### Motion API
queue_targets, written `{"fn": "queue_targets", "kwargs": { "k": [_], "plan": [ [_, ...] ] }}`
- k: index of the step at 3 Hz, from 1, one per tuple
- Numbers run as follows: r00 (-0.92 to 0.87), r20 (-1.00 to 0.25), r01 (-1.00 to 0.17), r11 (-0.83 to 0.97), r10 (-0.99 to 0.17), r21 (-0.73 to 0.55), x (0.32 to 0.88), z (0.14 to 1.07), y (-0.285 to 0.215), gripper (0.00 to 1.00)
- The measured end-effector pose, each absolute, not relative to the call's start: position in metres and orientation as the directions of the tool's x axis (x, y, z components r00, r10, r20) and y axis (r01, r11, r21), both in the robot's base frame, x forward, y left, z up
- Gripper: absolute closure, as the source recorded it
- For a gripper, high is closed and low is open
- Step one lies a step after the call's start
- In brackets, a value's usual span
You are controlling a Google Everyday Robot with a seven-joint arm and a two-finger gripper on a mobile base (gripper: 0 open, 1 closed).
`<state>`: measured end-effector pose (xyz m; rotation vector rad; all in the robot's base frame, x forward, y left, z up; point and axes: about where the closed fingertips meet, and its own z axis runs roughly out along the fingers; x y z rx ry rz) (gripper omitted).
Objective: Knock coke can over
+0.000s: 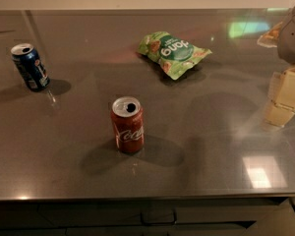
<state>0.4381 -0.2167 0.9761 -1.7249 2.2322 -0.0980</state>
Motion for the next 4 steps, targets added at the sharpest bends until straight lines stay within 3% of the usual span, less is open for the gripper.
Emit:
{"fn": "queue_targets", "kwargs": {
  "k": [3,4],
  "plan": [
    [-0.214,-0.212,-0.935,0.263,-0.954,-0.239,0.438,0.974,-0.214,0.0],
    [-0.118,-0.337,-0.967,0.185,-0.934,-0.176,0.44,0.945,-0.166,0.0]
  ]
}}
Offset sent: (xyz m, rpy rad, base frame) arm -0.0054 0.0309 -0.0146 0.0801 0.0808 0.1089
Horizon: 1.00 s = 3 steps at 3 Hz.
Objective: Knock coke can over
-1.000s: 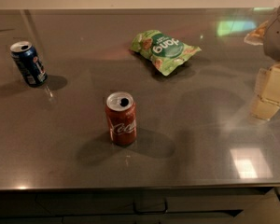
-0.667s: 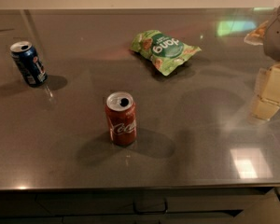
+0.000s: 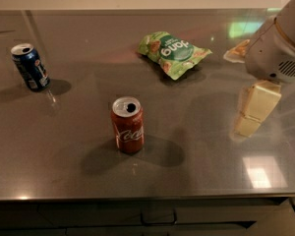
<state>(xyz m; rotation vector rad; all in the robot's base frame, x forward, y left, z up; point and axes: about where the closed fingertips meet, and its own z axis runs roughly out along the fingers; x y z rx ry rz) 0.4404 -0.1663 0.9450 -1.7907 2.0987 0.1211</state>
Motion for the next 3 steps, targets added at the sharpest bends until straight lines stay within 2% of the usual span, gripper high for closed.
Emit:
{"fn": "queue_targets", "kwargs": {
  "k": [1,3],
  "plan": [
    [-0.05,-0.474,-0.986,0.12,-0.879,-0.117,0.436,0.928,-0.113,0.0],
    [0.005,-0.641,-0.997,0.044,-0.768,-0.062,0.432,0.911,-0.039,0.0]
  ]
}}
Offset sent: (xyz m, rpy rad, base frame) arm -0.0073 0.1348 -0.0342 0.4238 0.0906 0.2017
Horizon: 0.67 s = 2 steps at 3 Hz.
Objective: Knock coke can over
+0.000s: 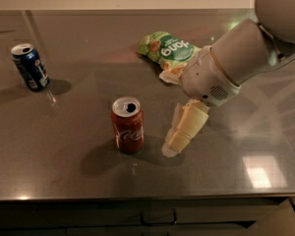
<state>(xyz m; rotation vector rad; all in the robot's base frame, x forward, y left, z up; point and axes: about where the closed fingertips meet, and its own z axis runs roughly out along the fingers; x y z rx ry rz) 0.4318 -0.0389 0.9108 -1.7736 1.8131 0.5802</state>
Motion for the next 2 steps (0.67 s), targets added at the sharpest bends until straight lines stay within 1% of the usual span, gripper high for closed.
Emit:
{"fn": "queue_targets", "kwargs": {
  "k": [1,2],
  "plan": [
    [0.017,-0.679,-0.997,0.035,-0.734,-0.063,0.433,0.904,-0.011,0.0],
    [0.018,-0.701,-0.997,0.04,-0.713,-0.066,0.438,0.9,0.006,0.0]
  ]
}}
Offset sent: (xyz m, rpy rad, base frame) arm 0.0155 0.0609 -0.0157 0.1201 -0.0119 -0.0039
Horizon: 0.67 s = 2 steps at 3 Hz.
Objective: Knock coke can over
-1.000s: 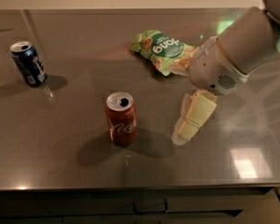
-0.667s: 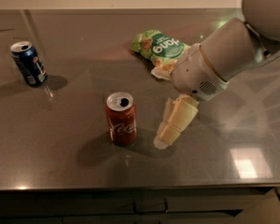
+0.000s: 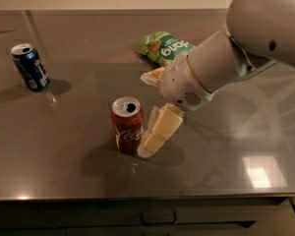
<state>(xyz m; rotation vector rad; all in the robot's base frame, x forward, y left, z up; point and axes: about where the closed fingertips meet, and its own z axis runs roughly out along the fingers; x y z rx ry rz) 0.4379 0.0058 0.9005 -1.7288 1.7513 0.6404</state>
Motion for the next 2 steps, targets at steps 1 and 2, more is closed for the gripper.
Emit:
{"fn": "queue_targets", "kwargs": {
  "k": [1,2],
  "plan": [
    [0.01,-0.713,-0.997,0.043,-0.701,-0.057,0.4403,0.8957,0.0151,0.0],
    [0.007,-0.726,-0.999,0.031,-0.687,-0.038,0.4379,0.8927,0.0236,0.02]
  ]
}}
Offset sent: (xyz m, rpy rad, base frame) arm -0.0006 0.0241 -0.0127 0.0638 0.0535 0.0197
